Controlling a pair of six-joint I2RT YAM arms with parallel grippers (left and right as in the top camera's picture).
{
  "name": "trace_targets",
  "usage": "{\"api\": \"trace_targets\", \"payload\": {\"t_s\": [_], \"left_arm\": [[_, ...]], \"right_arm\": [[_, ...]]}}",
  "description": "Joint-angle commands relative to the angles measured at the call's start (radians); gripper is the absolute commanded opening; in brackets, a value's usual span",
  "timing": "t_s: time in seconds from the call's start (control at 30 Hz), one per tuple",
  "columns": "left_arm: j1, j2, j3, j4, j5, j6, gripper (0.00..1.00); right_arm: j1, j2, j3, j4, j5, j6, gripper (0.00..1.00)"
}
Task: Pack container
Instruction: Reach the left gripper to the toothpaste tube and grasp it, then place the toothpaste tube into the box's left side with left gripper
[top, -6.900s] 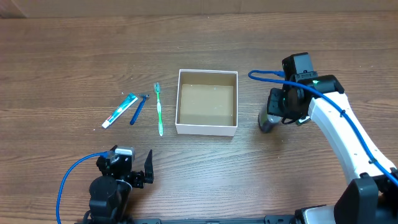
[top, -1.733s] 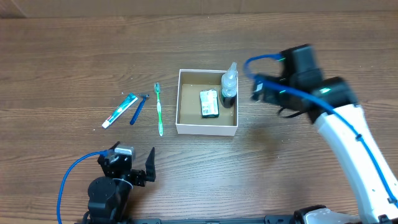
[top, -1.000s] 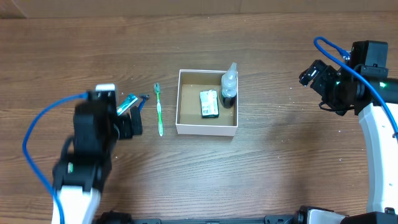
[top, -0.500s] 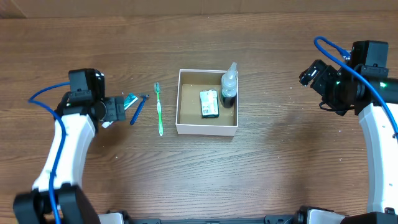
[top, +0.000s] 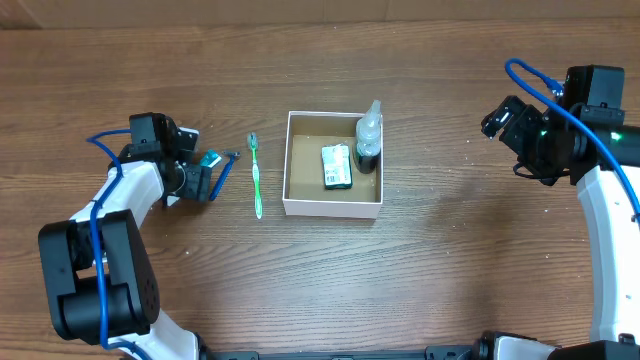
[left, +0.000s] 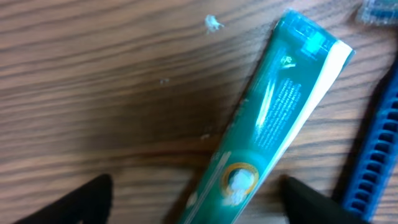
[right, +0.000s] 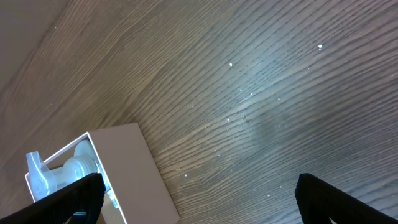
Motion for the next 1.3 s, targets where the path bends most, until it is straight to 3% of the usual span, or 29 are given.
{"api": "trace_targets", "payload": {"t_s": [0.0, 0.03, 0.2, 0.33, 0.5, 0.67, 0.8, 0.97, 1.1, 1.17, 1.27], "left_arm": [[0.001, 0.05, 0.018, 0.004, 0.03, 0.024, 0.59], [0.001, 0.05, 0.018, 0.004, 0.03, 0.014, 0.55], [0.001, 0.05, 0.018, -0.024, 0.03, -0.085, 0.18], [0.001, 0.046, 0.021, -0.07, 0.056, -0.176, 0.04], [-0.019, -0.04, 0.109, -0.241, 0.127, -0.266, 0.04], [-0.177, -0.213, 0.259, -0.393, 0.192, -0.288, 0.04], [-0.407, -0.329, 0.283, -0.319, 0.183, -0.382, 0.04], [-0.566, -0.255, 0.262, -0.256, 0.131, -0.53, 0.04], [-0.599, -0.17, 0.262, -0.196, 0.134, -0.533, 0.23], [-0.588, -0.177, 0.267, -0.196, 0.134, -0.534, 0.27], [-0.537, -0.226, 0.296, -0.227, 0.137, -0.541, 0.46]], "right_arm": [[-0.002, -0.002, 0.018, 0.004, -0.005, 0.005, 1.0], [-0.002, -0.002, 0.018, 0.004, -0.005, 0.005, 1.0], [-0.002, -0.002, 0.018, 0.004, -0.005, 0.005, 1.0], [-0.002, -0.002, 0.018, 0.004, -0.005, 0.005, 1.0], [-0.002, -0.002, 0.018, 0.004, -0.005, 0.005, 1.0], [-0.002, -0.002, 0.018, 0.004, -0.005, 0.005, 1.0], [-0.002, -0.002, 0.018, 0.004, -0.005, 0.005, 1.0], [-0.002, -0.002, 0.018, 0.004, -0.005, 0.005, 1.0], [-0.002, -0.002, 0.018, 0.004, -0.005, 0.005, 1.0], [-0.002, -0.002, 0.018, 0.004, -0.005, 0.005, 1.0], [-0.002, -0.002, 0.018, 0.004, -0.005, 0.005, 1.0]]}}
